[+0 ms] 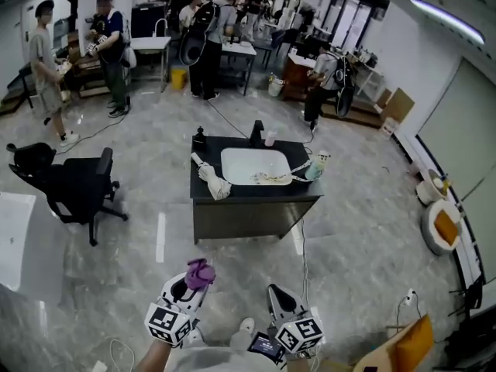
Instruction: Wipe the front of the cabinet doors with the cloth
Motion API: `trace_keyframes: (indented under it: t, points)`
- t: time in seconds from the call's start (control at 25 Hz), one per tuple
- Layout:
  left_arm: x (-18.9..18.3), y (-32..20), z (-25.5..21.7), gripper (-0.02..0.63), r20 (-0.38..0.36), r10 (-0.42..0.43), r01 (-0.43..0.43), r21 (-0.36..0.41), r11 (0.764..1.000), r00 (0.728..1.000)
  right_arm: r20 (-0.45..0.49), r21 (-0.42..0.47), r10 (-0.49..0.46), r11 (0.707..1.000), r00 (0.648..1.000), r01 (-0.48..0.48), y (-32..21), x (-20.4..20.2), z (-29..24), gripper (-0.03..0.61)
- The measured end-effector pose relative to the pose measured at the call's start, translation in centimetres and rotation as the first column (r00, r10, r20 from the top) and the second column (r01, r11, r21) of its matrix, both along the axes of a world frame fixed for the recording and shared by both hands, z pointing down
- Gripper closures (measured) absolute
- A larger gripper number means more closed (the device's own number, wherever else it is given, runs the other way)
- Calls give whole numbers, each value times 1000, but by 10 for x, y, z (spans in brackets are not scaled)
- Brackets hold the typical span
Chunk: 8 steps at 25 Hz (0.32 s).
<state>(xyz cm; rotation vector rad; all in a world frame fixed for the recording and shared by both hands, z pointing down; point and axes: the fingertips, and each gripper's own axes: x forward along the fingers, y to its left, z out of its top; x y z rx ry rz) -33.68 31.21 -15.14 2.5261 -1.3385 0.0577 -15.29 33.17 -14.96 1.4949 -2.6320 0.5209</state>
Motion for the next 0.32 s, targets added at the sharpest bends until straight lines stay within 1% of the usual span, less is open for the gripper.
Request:
trace_keyframes:
  t: [0.08,0.16,0.32]
  points:
    - [-12,10,6,472,-9,17,-17,-14,1000,1000,-23,-4,-1,1000,1000,1,11,-13,-2,551]
    - [-15,18,7,472,-21,34,-35,-21,999,999,-48,-7,13,1000,999,-13,23,-15,-4,551]
    - [-17,25,9,472,-22,72,-72,-22,997,997,-41,-29,73,997,997,-74,43,-10,-2,551]
